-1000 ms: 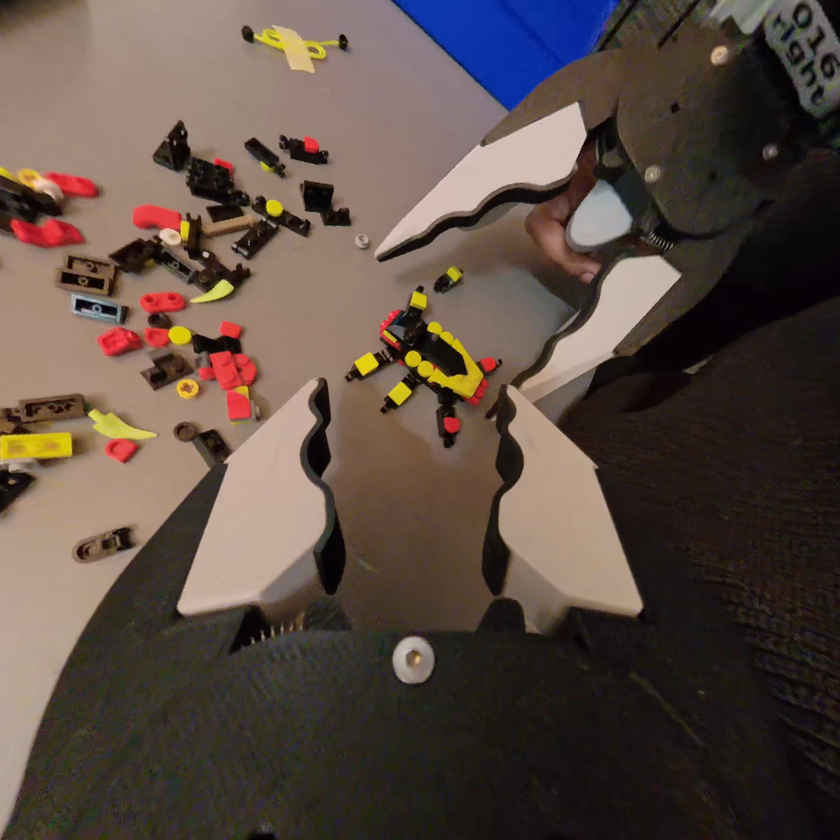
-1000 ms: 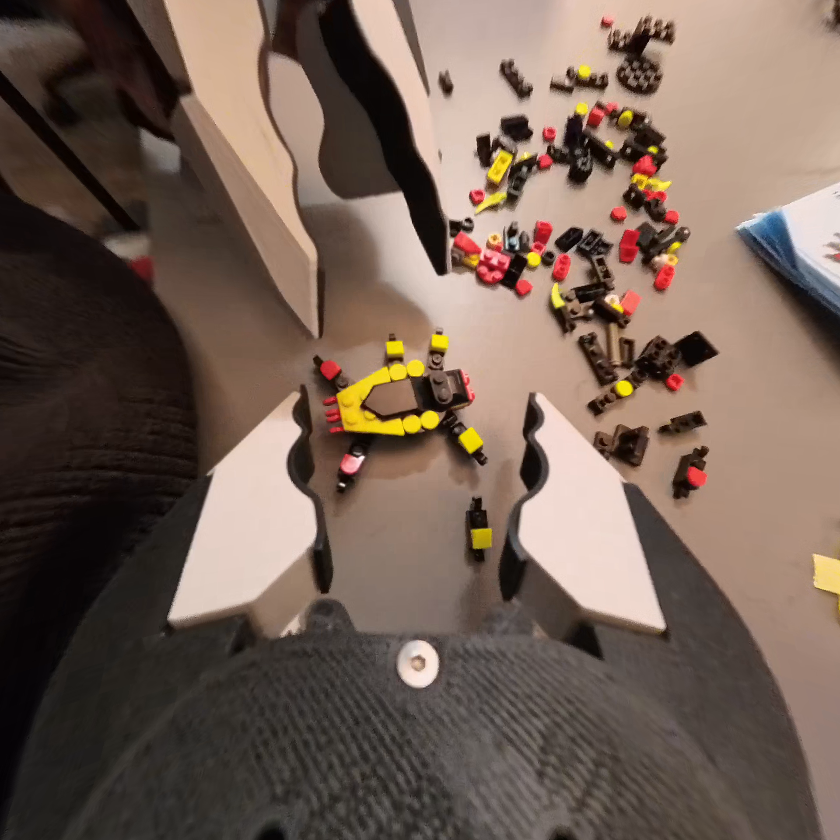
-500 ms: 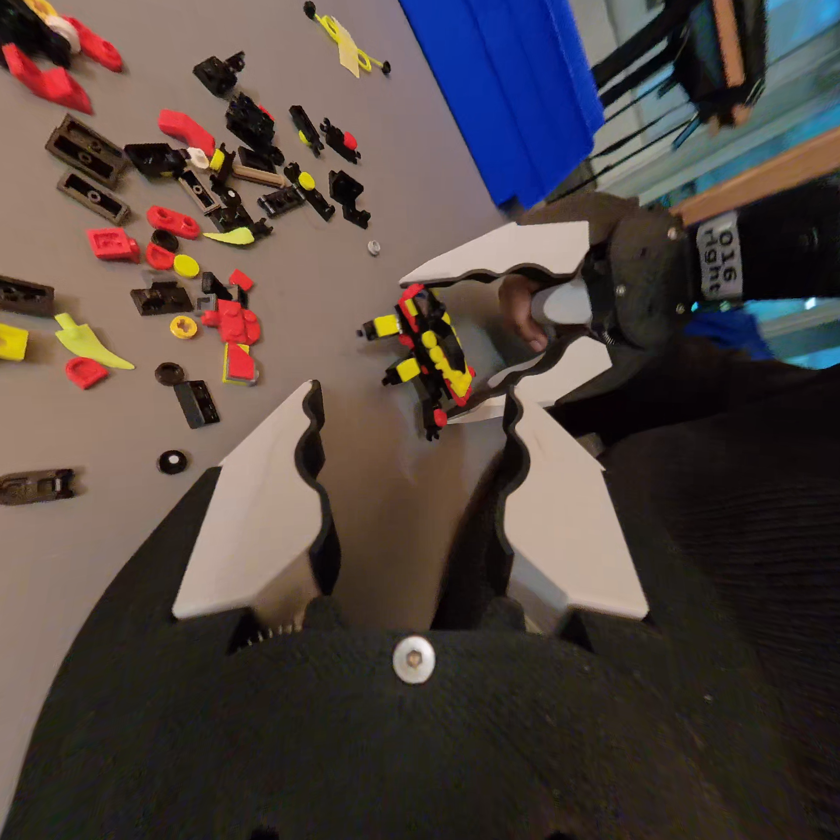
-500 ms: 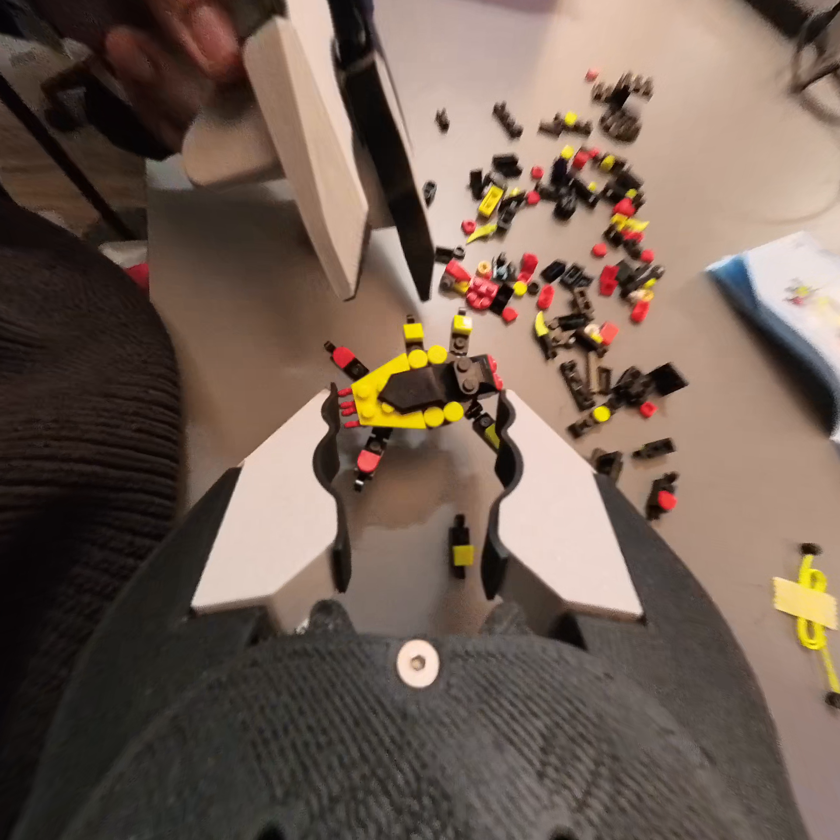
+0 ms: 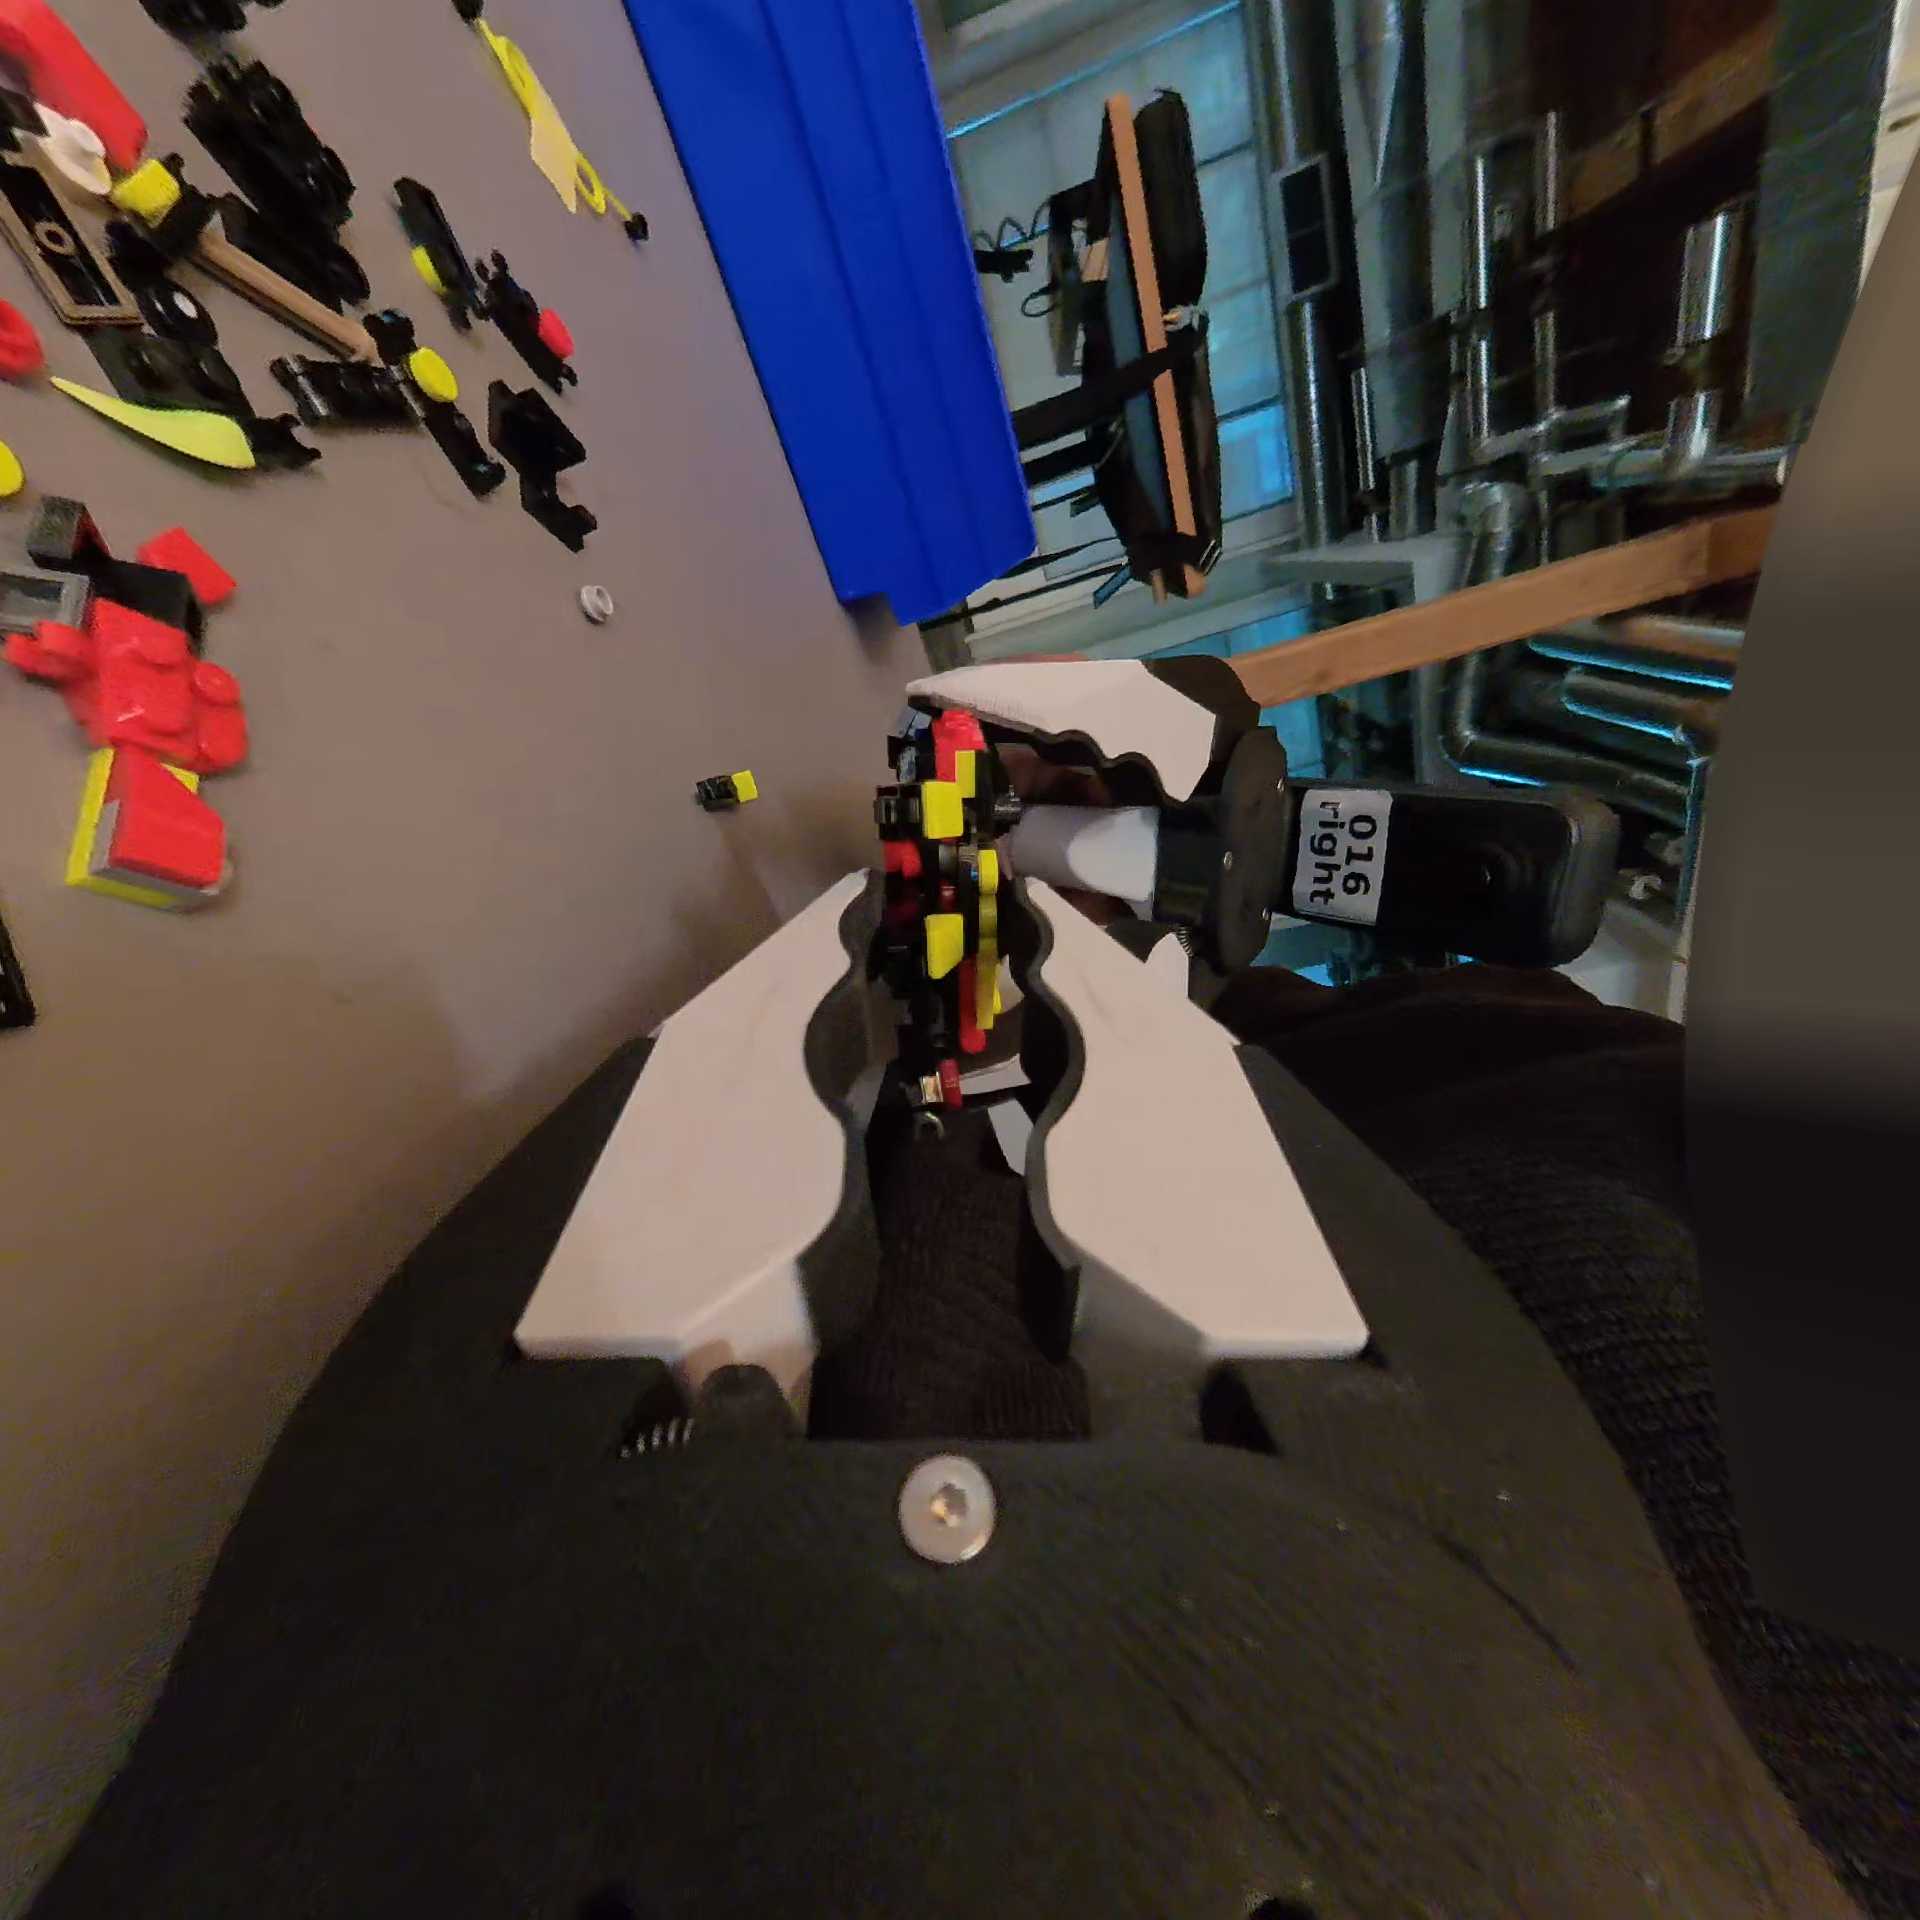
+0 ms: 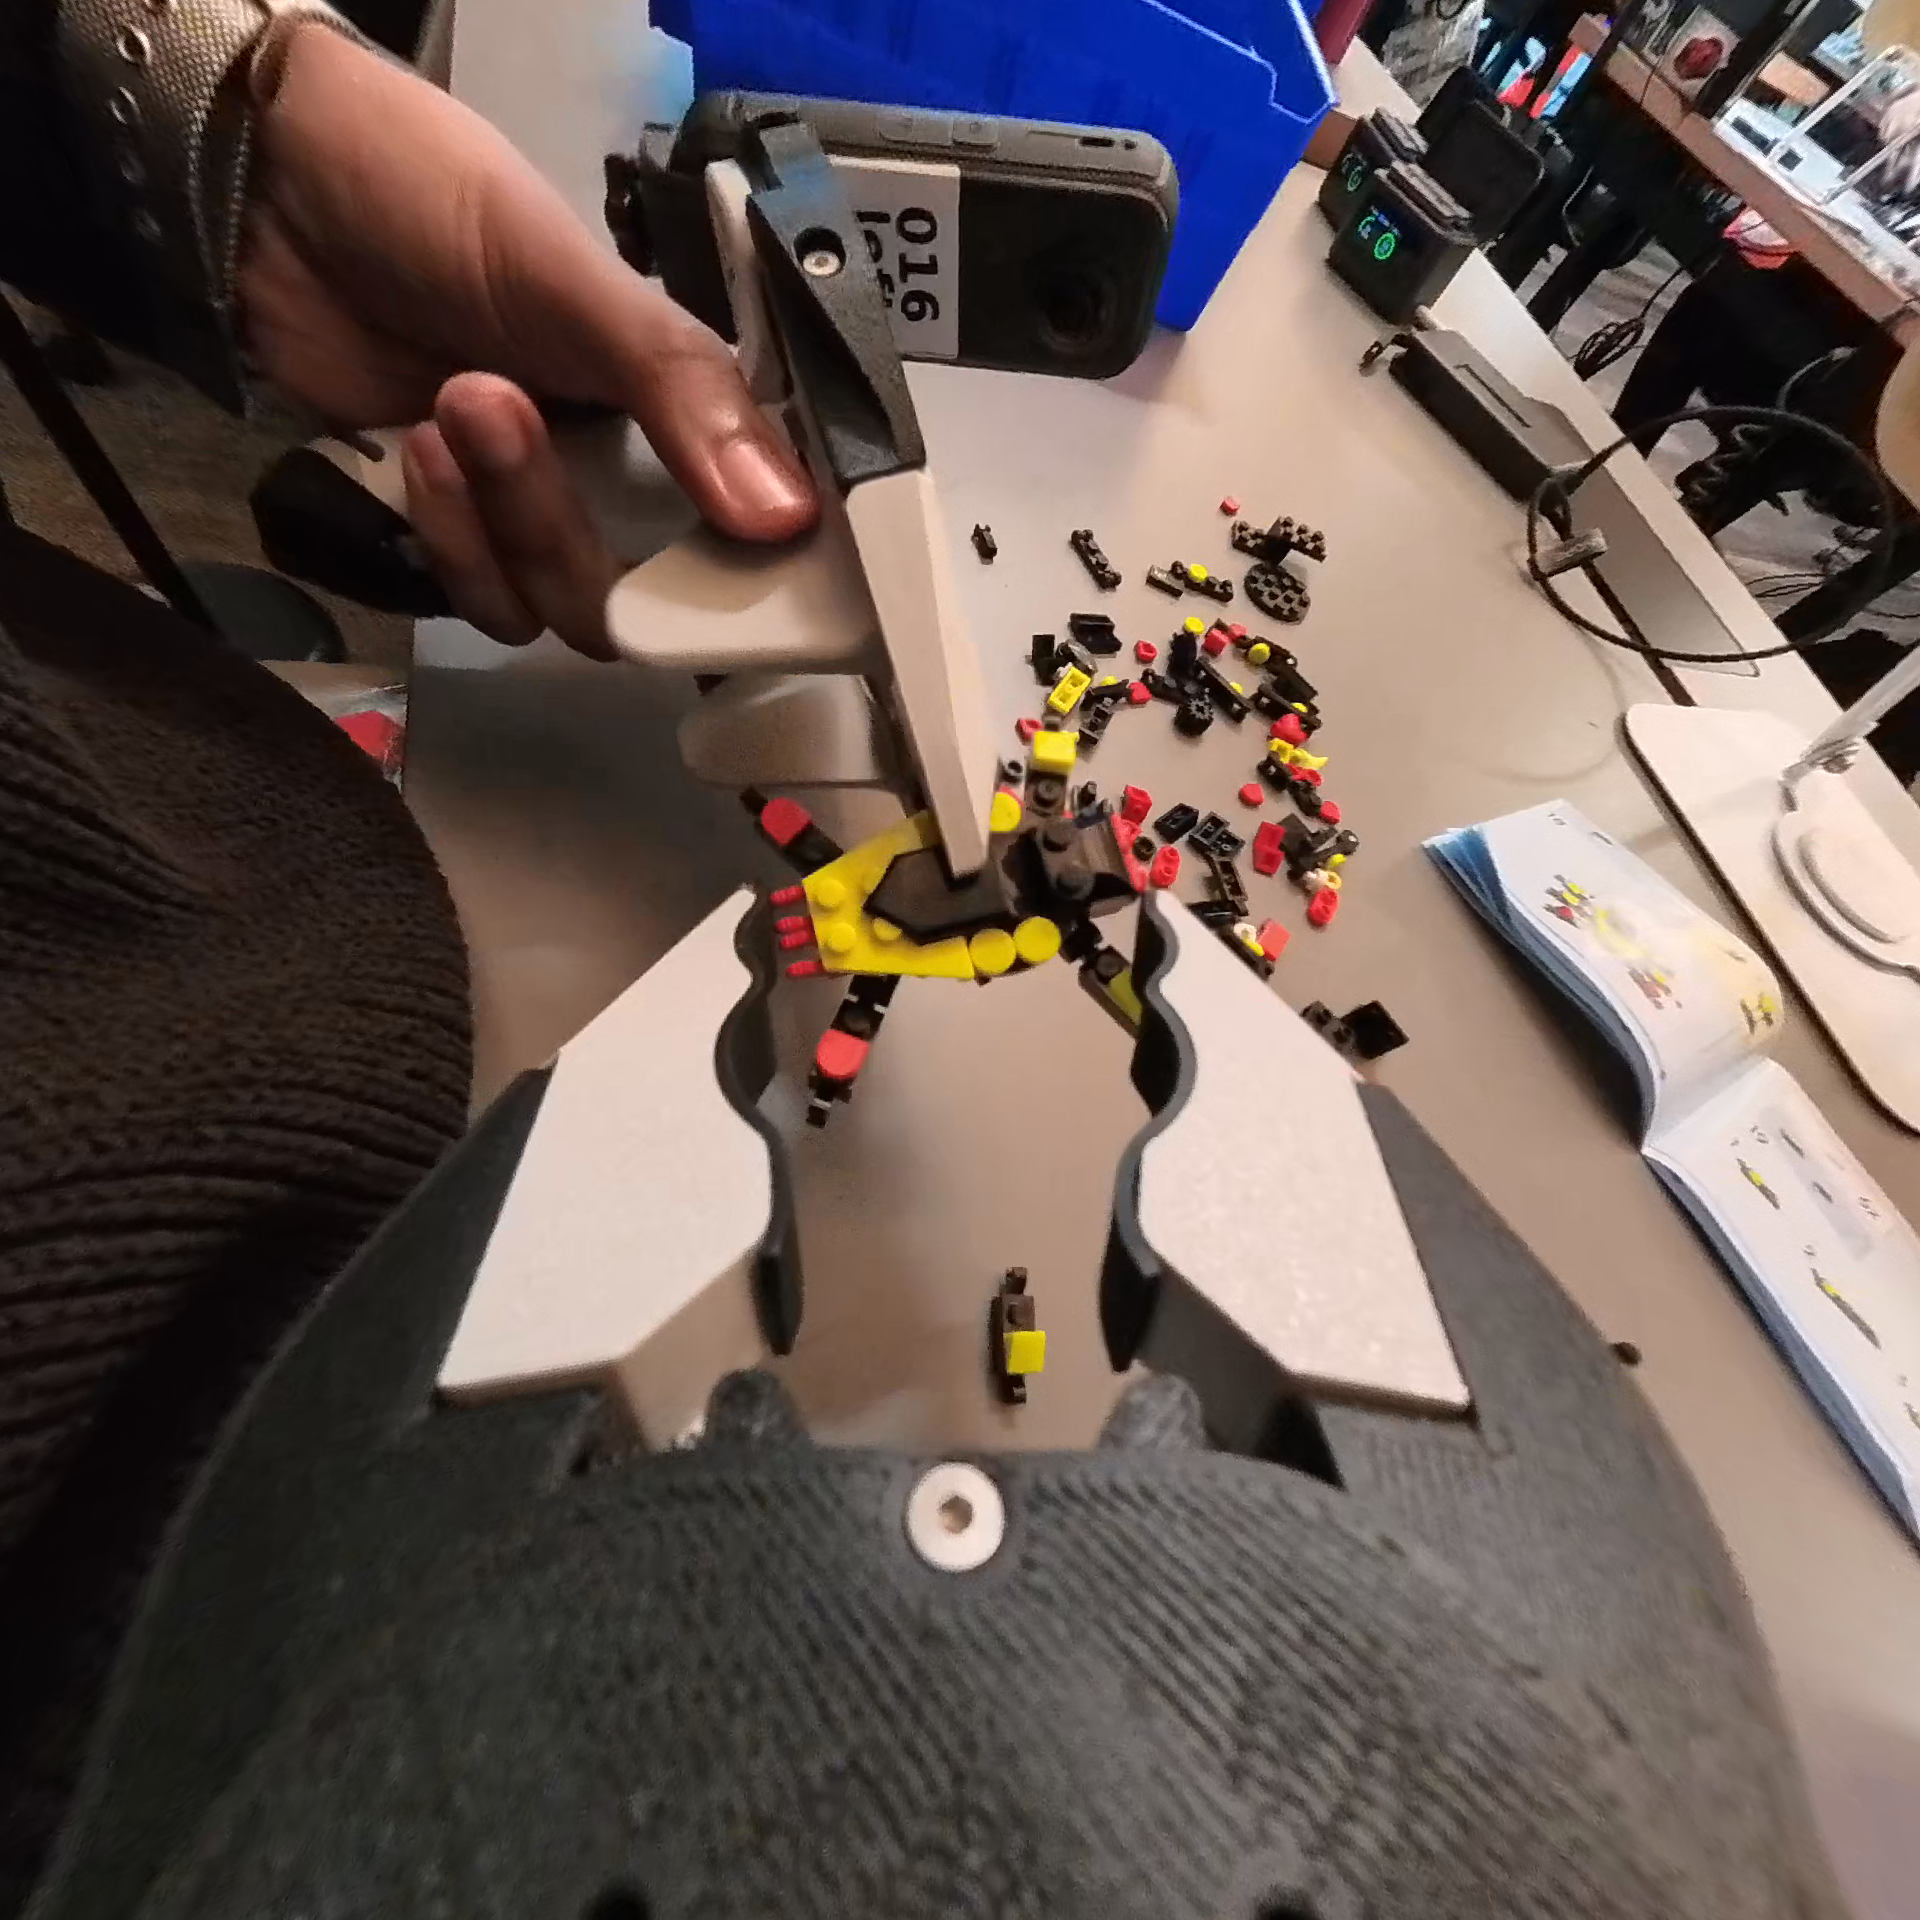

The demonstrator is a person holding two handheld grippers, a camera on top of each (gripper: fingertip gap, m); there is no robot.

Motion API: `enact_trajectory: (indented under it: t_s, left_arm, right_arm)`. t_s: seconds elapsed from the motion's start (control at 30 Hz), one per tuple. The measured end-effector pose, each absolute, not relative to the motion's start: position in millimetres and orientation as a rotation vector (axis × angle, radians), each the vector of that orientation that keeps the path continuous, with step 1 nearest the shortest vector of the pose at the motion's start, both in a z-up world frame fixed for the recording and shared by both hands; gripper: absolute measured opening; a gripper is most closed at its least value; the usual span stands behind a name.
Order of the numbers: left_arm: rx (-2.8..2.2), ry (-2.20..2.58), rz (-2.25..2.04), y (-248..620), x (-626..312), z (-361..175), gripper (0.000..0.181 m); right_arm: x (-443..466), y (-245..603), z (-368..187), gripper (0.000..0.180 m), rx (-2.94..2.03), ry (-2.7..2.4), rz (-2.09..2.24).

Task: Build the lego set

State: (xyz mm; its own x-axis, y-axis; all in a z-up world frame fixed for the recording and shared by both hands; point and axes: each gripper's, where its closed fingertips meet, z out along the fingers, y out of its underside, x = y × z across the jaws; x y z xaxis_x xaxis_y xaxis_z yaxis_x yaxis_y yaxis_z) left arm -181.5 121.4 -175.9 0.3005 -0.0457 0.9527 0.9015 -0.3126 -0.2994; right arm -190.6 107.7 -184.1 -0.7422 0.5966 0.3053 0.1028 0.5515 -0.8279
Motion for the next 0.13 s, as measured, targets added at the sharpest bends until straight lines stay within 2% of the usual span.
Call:
enact_trajectory:
  t_s: [0.13]
  left_arm:
    - [-1.486,-0.770,-1.209,115.3,-193.0,-164.9,0.021]
  right_arm:
    - [-193.5,115.8,-154.9,0.069,-0.587,-2.084,1.240]
